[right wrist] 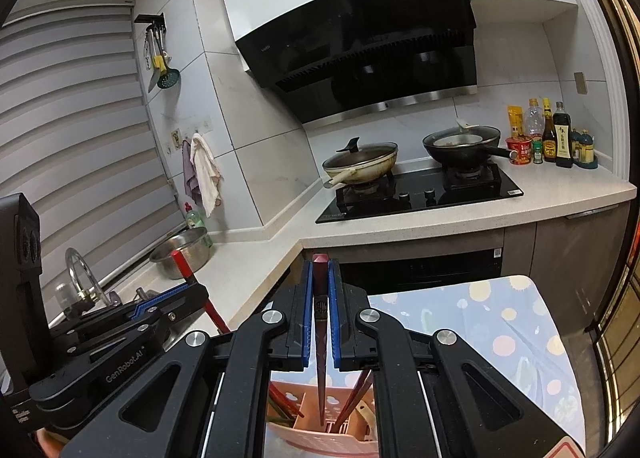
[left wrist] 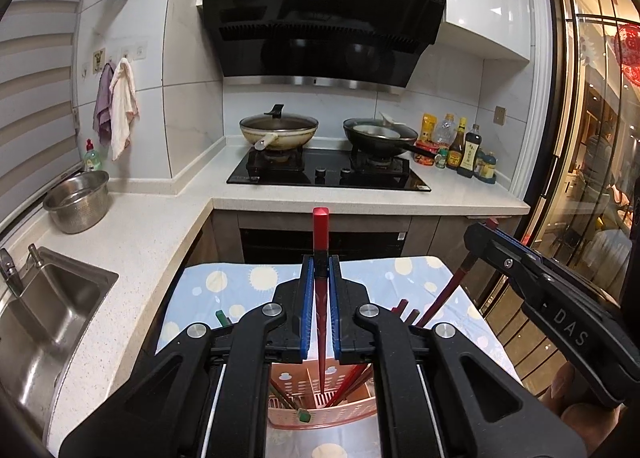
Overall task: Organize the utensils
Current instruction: 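Carry both red chopsticks over the pink caddy and drop them in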
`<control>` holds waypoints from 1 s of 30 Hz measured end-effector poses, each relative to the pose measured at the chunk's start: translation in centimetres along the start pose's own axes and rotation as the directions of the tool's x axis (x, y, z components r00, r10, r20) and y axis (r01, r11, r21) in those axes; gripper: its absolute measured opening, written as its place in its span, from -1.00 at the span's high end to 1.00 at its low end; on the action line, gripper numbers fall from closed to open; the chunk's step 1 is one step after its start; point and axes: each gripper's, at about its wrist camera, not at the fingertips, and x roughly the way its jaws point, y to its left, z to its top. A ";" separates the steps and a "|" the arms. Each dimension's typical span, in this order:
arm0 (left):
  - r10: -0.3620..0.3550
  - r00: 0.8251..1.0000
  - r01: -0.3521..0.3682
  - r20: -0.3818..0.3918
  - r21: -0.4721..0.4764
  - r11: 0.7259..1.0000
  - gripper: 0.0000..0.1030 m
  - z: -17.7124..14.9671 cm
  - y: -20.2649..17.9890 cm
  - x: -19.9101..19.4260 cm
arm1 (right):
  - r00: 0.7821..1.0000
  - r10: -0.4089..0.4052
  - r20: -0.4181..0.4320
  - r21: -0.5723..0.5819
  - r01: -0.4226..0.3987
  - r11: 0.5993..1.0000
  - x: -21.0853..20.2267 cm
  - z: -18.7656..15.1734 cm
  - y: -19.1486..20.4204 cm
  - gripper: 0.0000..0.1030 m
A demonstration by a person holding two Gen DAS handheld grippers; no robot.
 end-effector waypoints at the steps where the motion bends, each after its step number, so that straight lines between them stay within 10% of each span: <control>1: 0.002 1.000 -0.002 -0.007 0.000 1.000 0.86 -0.2 0.1 0.3 | 1.000 -0.003 -0.008 0.001 0.003 1.000 0.3 -0.2 -0.1 0.87; 22: 0.043 0.997 -0.043 -0.059 0.005 0.999 0.85 -1.9 -0.1 2.7 | 0.993 -0.039 -0.111 0.014 0.041 0.999 3.7 -3.9 -1.3 0.72; 27: 0.085 0.995 -0.085 -0.046 0.004 0.996 0.10 -2.1 -0.1 2.6 | 0.994 -0.047 -0.101 0.014 0.049 0.999 3.2 -4.2 -1.1 0.35; 30: 0.089 0.995 -0.089 -0.041 0.005 0.996 0.07 -2.1 0.0 2.4 | 0.994 -0.051 -0.095 0.007 0.052 0.999 3.0 -4.1 -0.9 0.26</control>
